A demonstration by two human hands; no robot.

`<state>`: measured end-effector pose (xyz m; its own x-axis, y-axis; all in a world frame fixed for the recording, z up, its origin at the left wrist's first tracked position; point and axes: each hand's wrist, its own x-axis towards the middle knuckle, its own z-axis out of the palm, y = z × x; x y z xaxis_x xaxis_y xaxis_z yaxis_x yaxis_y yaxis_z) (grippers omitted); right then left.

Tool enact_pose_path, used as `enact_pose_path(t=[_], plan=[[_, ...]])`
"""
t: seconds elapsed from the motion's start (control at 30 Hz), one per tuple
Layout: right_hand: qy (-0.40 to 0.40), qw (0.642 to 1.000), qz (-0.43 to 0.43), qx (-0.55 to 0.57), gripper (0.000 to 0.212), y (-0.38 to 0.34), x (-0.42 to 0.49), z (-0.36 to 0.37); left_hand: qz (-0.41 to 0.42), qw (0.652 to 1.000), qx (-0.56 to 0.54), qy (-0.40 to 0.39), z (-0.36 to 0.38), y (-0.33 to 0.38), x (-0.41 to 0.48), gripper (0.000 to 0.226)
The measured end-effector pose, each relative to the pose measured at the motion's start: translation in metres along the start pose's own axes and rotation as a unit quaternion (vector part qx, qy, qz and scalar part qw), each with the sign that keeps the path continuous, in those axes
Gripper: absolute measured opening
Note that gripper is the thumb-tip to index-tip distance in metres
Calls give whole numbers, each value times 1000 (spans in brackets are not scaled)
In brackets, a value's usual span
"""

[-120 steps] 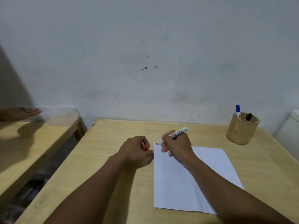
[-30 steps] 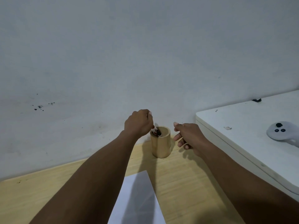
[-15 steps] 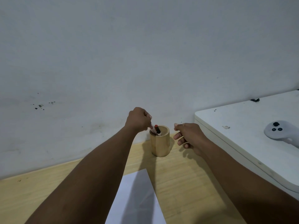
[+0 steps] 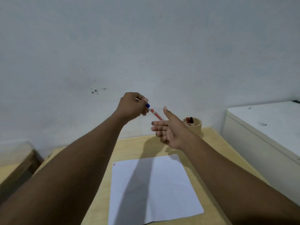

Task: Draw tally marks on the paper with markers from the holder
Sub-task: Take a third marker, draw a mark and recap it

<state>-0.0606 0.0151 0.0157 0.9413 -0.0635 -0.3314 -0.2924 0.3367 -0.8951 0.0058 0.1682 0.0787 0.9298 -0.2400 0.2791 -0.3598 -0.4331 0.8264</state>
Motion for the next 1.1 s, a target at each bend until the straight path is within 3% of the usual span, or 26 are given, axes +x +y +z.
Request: enact_pose_path(t=[0.1, 0.3, 0.63, 0.87, 1.0, 1.1], plan=[[-23, 996, 36, 80, 79, 24, 6, 38, -28, 998, -43, -23, -35, -23, -22, 21], [4, 985, 23, 171, 38, 66, 14, 98, -90, 990, -102, -31, -79, -79, -65, 17], [3, 995, 40, 95, 23, 104, 26, 125, -122, 984, -128, 0, -89, -150, -106, 21], [-48, 996, -41, 64, 14, 92, 36, 101, -173, 962, -206, 55, -87, -182, -118, 26], [-43, 993, -77, -84, 18, 81, 36, 72, -166, 986, -12, 25, -88, -206, -121, 11], [-35, 984, -94, -150, 20, 93, 38, 75, -141, 985, 92, -26, -69, -205, -120, 4]])
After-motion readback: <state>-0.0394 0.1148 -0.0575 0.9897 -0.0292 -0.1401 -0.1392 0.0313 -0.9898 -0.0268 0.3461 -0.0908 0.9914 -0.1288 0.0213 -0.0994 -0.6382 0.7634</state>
